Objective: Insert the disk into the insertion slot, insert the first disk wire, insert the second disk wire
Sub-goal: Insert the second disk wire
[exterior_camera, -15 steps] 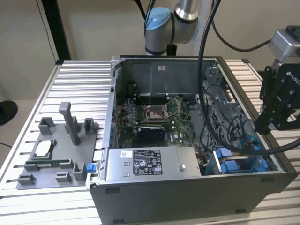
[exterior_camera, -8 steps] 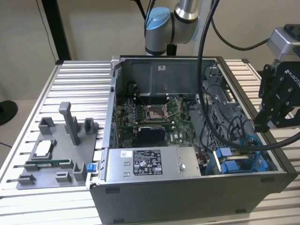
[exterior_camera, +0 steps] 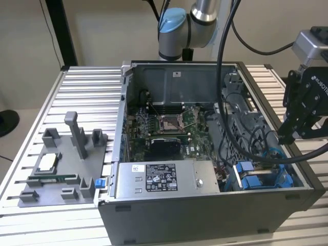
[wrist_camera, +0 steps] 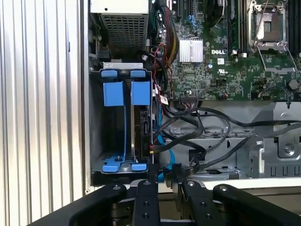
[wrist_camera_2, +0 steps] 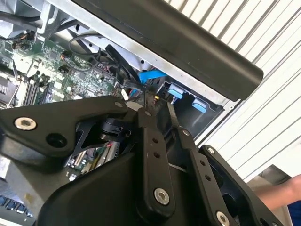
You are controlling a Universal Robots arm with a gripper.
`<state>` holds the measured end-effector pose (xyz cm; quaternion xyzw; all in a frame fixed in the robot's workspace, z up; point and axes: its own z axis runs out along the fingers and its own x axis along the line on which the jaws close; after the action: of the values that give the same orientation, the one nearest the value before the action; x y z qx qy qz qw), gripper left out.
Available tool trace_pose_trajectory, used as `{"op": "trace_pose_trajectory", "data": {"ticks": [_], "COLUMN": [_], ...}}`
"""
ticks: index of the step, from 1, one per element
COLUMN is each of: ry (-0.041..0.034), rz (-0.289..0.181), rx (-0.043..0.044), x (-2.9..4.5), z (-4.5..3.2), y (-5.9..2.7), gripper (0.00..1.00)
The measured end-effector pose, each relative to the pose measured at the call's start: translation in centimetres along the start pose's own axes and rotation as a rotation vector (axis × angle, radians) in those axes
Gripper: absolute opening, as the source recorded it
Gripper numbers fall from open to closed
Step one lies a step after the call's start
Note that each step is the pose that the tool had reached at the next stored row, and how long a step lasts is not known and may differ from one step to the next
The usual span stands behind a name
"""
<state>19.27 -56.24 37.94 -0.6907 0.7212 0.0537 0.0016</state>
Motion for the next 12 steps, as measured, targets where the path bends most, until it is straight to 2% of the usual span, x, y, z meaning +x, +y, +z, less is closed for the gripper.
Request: {"op": "trace_pose_trajectory", "data": {"ticks": [8,12], "ry": [-0.0002,-0.0008], "rz": [0.0,-0.005], "rx": [0.0,-0.0004], "x": [-0.23,-0.28], "z": [0.26,0.39], "y": [-0.33,-0.97], "gripper": [1.0,1.0]}}
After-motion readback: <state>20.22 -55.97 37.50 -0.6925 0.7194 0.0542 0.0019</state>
